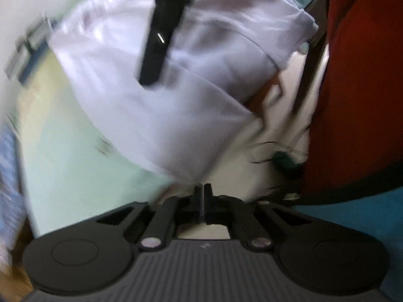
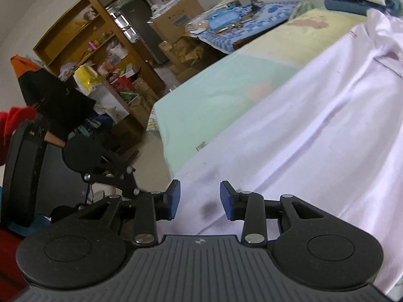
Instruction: Fold clothes
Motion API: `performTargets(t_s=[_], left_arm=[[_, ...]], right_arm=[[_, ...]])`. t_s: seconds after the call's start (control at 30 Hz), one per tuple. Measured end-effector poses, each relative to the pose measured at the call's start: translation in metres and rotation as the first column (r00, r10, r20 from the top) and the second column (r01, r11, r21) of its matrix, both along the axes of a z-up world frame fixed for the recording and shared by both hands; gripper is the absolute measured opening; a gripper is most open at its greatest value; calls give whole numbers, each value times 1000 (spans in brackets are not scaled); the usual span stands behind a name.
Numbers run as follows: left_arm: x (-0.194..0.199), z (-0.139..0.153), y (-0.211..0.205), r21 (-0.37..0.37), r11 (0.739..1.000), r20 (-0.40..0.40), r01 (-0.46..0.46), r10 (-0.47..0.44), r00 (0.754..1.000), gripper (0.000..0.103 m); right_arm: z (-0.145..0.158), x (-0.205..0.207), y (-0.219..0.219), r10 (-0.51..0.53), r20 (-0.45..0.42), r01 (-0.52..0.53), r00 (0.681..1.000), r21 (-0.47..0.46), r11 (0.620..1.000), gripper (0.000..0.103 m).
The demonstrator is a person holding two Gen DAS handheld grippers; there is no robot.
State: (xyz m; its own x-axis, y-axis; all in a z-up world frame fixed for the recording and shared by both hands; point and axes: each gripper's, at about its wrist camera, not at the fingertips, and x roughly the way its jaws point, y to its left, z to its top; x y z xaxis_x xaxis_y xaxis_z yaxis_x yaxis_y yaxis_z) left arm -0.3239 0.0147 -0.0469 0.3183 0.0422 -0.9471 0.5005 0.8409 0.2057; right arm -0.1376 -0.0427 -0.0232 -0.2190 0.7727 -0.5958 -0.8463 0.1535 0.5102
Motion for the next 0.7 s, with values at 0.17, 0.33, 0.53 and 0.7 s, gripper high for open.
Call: performTargets(t_s=[0.17, 0.33, 0.53, 0.7], left_arm=[[-12, 7, 24, -27, 987, -17, -157, 156, 988, 0], [-17, 52, 53, 0, 966, 63, -259, 259, 964, 12], [20, 67, 49, -121, 969, 153, -216, 234, 960, 26], [35, 44, 41, -189, 975, 140, -117, 145, 980, 28]], right_arm=[[2, 3, -5, -18, -27, 18, 999, 7, 1000, 38], [2, 7, -12, -38, -33, 39, 999, 13, 999, 38], [-8, 5, -2, -52, -81, 53, 995, 7, 999, 39], [-10, 7, -6, -118, -85, 114, 989, -45, 992, 38]])
